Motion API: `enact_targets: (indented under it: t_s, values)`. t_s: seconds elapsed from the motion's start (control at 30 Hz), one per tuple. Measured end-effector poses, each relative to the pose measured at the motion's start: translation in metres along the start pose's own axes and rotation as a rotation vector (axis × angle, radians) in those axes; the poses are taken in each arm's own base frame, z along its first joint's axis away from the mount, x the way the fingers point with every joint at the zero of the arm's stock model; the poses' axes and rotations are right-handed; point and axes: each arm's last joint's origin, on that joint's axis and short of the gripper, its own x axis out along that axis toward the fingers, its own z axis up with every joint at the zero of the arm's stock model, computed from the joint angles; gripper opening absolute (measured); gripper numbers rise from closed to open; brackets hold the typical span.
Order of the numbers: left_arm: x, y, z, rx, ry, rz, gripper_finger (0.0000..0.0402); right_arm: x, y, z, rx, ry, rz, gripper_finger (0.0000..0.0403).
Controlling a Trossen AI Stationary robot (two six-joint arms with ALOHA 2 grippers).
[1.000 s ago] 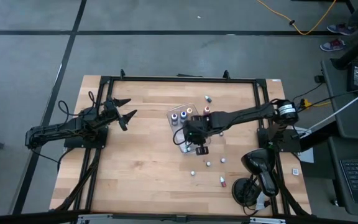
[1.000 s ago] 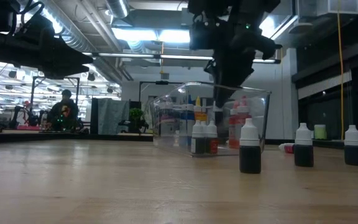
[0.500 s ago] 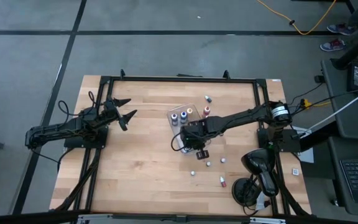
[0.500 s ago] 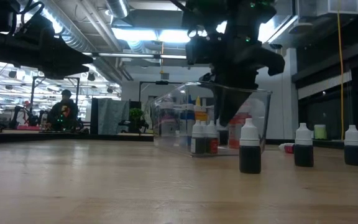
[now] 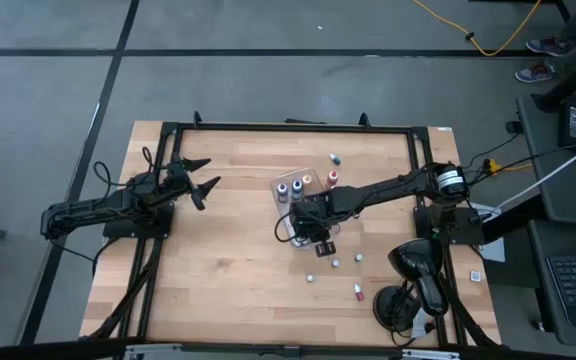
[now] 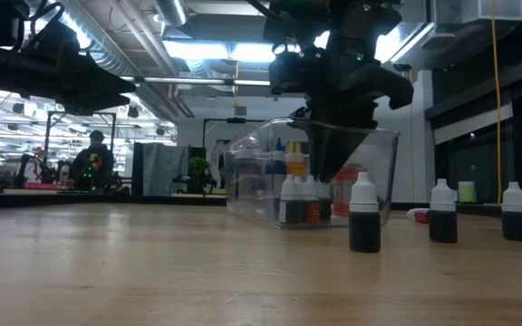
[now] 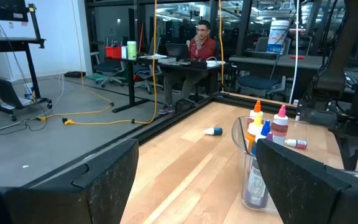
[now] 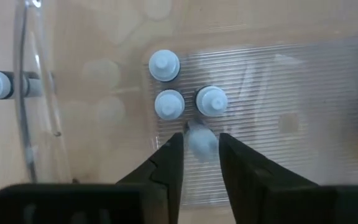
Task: Pick & Place food coloring
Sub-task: Put the top small red food coloring bottle into the bottom of the bin, then put the right small black food coloring bottle into the bottom of the bin
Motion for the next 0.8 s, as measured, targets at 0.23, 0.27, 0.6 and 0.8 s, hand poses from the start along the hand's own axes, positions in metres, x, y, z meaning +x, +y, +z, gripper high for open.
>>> enact_targets:
  t_s: [0.23,0.27,0.6,0.8]
  values:
    - [0.000,0.000,0.000,0.000,0.000,0.000,0.0320,0.000,0.000,0.000,-0.001,0.001,0.001,0.0113]
    - [0.000,0.000,0.000,0.000,0.000,0.000,0.0320,0.000,0.000,0.000,-0.001,0.001,0.001,0.0113]
    - [0.000,0.000,0.000,0.000,0.000,0.000,0.0320,-0.032,-0.001,0.003,0.005,0.003,-0.012,0.0114]
    - [0.000,0.000,0.000,0.000,0.000,0.000,0.0320,-0.075,-0.002,-0.002,0.075,-0.051,-0.081,0.0116]
